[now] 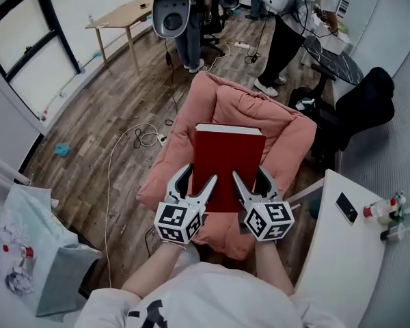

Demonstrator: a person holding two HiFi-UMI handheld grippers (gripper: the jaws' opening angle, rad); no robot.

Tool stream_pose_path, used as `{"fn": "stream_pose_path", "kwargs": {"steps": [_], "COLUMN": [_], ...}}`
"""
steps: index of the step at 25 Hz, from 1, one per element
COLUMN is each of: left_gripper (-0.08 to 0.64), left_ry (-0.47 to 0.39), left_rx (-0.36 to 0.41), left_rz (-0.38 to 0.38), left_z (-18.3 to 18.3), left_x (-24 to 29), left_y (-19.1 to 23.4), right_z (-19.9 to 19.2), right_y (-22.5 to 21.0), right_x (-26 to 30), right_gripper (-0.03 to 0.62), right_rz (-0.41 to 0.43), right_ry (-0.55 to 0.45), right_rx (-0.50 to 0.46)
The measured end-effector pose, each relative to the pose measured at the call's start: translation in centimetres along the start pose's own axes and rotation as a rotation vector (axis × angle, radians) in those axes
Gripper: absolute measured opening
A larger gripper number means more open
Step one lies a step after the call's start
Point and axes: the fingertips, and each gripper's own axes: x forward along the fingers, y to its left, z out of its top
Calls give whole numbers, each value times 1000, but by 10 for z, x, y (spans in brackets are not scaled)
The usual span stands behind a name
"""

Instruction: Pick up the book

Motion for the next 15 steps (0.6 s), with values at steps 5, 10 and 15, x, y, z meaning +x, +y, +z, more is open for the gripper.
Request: {"fn": "stream_pose_path", "kwargs": {"steps": [5,10,15], "left_gripper": [288,288,288], "left_ry": [-11,-16,-30], "left_rx": [-1,6,11], "left_rz": [15,33,50], "left_z": [-8,-8,-8], "left_x": [-26,-44,-55], "left_y": [-40,-55,-62], "right_z": [0,3,0], "right_y": [-2,7,11], "right_x": [-45,-66,-77], "right_gripper": [298,298,298], "right_rz": [18,35,51], "right_ry": [-8,-15,-10], "right_rx": [-8,-20,-13]}}
